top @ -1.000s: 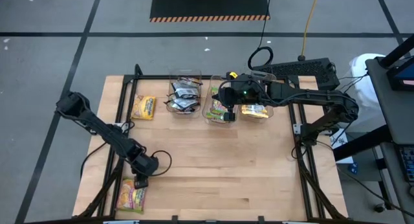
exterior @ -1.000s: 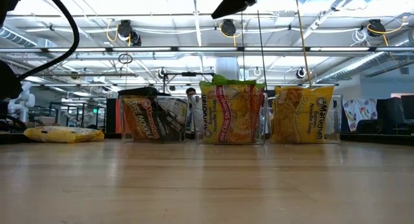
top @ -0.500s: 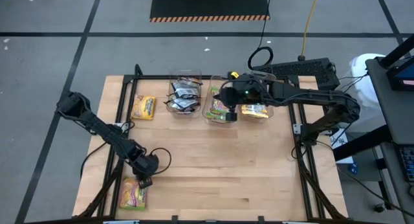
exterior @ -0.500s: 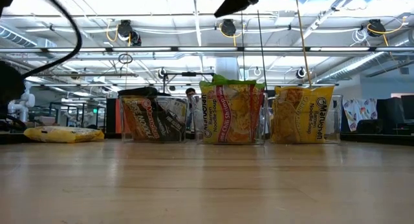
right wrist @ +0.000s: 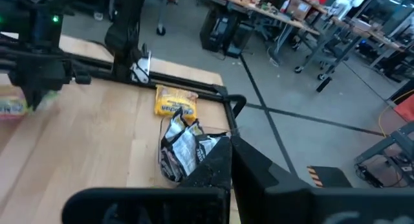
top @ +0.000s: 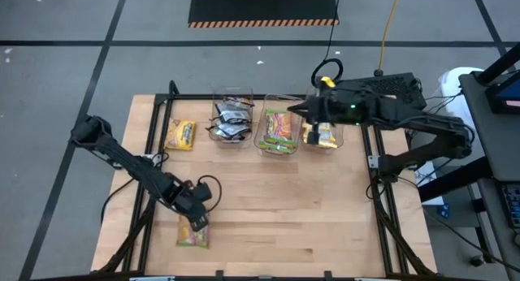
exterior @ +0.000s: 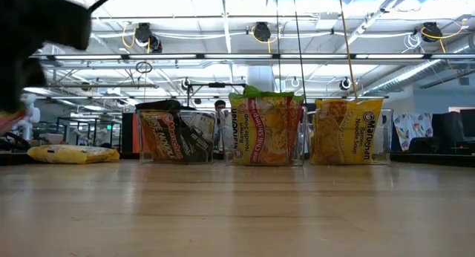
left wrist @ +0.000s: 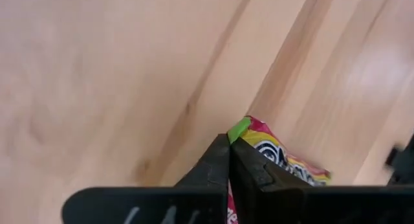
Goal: Sort Maruchan noodles
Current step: Put the green noodle pack into the middle transparent bin
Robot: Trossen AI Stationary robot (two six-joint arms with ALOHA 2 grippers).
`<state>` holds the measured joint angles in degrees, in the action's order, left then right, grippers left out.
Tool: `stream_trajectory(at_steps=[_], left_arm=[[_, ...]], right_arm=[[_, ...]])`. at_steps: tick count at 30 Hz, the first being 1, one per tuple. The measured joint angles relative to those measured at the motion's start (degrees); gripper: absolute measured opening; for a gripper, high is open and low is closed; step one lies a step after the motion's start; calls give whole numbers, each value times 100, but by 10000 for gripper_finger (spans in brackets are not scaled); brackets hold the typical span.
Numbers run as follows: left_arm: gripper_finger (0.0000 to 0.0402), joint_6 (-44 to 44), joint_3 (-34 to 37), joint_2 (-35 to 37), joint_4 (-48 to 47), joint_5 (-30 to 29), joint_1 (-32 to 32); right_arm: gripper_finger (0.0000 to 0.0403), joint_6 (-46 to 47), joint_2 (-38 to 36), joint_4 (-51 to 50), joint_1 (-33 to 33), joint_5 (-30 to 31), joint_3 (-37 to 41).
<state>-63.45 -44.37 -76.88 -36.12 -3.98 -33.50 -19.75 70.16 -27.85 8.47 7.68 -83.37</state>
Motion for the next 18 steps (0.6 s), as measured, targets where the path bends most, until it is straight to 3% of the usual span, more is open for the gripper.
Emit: stream_trajectory(at_steps=[8,18], left_arm=[[1,1040,-892,2,-170,-966,358],[0,2467,-1617,2,-167,-1677,903]], right_arm=[[0,125,-449,-227,0,0,0],[0,127,-631,-508,0,0,0]])
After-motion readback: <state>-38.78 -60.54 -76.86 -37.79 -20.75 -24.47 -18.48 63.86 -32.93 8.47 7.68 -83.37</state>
